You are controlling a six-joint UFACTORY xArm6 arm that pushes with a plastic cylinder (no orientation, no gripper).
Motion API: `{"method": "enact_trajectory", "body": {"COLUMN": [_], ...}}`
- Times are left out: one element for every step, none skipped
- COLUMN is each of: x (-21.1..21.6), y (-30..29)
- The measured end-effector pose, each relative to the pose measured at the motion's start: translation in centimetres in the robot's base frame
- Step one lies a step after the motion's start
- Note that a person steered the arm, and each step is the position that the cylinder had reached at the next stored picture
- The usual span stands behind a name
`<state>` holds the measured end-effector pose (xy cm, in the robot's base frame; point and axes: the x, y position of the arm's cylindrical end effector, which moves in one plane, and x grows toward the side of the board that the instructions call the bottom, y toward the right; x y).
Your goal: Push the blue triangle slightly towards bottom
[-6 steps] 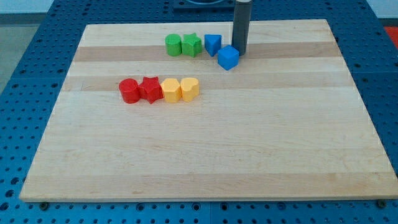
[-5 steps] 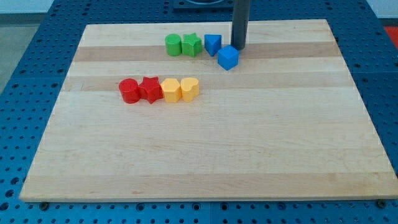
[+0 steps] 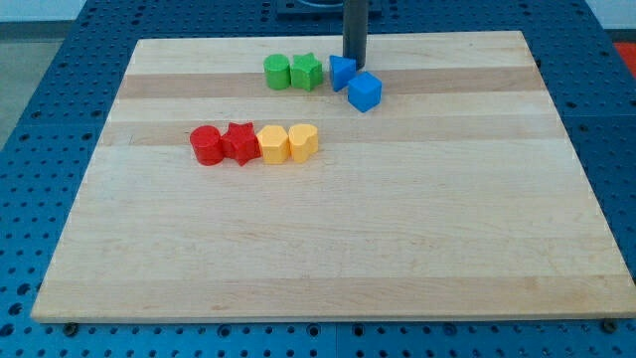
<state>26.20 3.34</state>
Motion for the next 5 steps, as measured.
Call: {"method": "enact_trajectory", "body": {"x": [0.5,0.5,0.7,0.7,0.7], "y": [-0.8,-2.8,-3.4,-4.3,-6.1]}}
